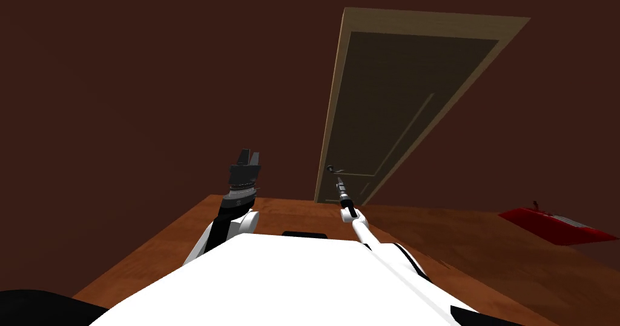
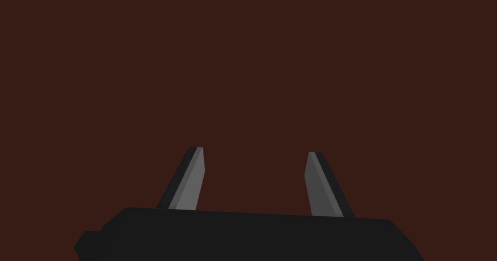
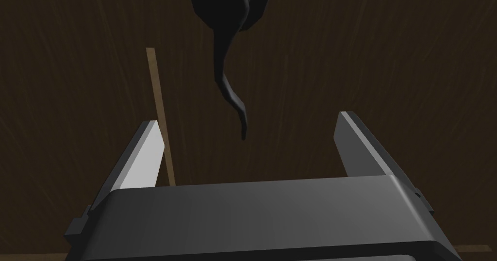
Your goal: Pull the door open
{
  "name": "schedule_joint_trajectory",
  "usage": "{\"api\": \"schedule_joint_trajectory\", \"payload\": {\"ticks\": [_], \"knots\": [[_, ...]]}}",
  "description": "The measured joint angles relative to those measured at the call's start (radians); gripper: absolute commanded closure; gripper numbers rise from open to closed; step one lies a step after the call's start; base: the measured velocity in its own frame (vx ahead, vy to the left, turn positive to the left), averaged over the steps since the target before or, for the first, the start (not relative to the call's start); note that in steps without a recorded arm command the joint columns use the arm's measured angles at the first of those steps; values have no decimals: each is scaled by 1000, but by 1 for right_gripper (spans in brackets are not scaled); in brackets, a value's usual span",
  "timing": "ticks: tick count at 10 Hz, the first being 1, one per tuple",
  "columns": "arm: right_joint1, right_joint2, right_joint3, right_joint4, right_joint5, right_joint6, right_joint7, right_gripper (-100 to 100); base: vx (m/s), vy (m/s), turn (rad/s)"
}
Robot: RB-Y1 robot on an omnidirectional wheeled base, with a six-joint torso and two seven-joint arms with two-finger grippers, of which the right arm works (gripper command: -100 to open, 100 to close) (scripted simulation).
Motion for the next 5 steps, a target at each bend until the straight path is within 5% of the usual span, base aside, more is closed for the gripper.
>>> {"api": "schedule_joint_trajectory", "payload": {"ticks": [3, 4, 5], "knots": [[-17, -3, 0, 36, -2, -10, 0, -100, 42, -13, 80], [2, -17, -4, 19, -5, -7, -9, -100, 177, 56, 139], [-9, -35, -8, 51, -9, -20, -23, -100, 165, 54, 169]]}}
